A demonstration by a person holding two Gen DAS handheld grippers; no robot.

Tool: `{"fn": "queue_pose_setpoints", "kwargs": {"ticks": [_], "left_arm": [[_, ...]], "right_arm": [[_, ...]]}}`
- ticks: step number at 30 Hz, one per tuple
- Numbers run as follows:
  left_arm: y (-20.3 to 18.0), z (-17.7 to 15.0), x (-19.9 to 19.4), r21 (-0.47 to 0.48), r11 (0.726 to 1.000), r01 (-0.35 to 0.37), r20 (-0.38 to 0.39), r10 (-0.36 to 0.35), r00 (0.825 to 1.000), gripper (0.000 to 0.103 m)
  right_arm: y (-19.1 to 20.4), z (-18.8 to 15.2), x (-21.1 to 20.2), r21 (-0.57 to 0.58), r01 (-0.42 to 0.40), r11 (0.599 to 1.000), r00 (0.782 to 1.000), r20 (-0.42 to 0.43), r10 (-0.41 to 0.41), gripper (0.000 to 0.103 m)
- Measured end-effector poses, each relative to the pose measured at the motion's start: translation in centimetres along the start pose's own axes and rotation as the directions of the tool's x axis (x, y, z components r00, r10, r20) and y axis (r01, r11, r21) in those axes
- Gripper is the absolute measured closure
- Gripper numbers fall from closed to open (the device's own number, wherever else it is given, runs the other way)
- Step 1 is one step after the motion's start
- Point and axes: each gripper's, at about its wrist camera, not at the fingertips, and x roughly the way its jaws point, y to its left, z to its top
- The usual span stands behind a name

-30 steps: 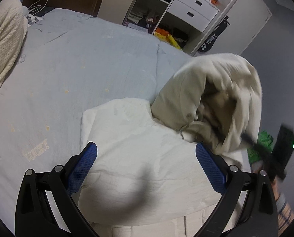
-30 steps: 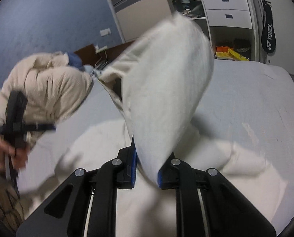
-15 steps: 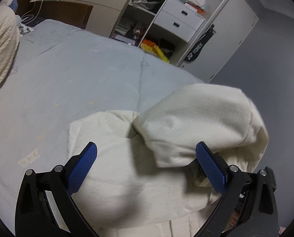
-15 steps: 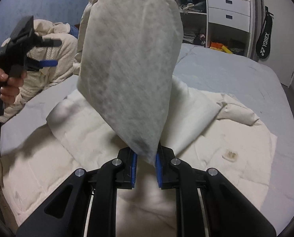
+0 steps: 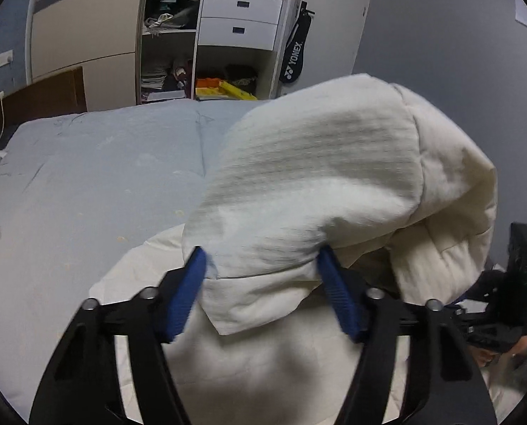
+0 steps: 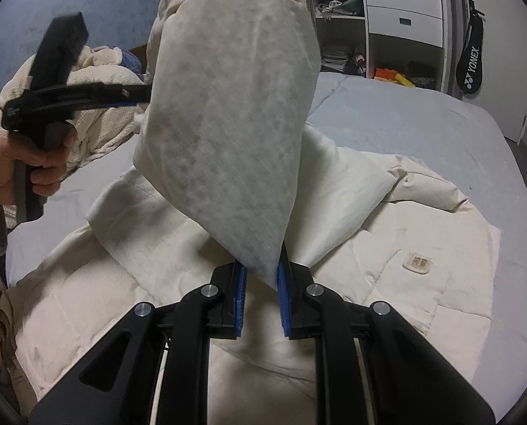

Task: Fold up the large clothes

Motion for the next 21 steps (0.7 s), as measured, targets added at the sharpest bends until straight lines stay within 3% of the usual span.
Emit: {"fn": "queue_pose_setpoints", "kwargs": {"ticks": [2,4,12,18,21], "left_arm": [[-0.3,0.1,0.5,0.030,0.999,0.021,-0.021,-0.020,1.000,0.071],[-0.1,0.2,0.6,0.051,0.999,0.017,-0.024,-0.015,1.000,0.084],[2.1,-1.0,-1.3,0.028,0.999,0.030,0.003,-0.030,1.000,0.089],[1.2,-5.2,-0.9,0.046,0.997,0.056,-0.113,-0.050,0.992,0.089],[0.2,-7.5,-0.2,0.088,0.995,0.040,-0.181,-0.023,0.983,0.089]], "right_arm": [[-0.1,0.2,-0.1,-0.002,0.004,1.000,1.000,0.000,-0.004,0.090],[-0.2,0.4,-0.1,0.003,0.012,1.000,1.000,0.002,-0.012,0.090],[-0.3,0.4,-0.7,0.059,0.108,0.992,0.993,0.049,-0.111,0.094],[-0.4,-1.2,-2.0,0.111,0.210,0.971,0.972,0.085,-0.220,0.094],[-0.6,-2.5,-2.2,0.131,0.236,0.963,0.966,0.078,-0.248,0.094]]}}
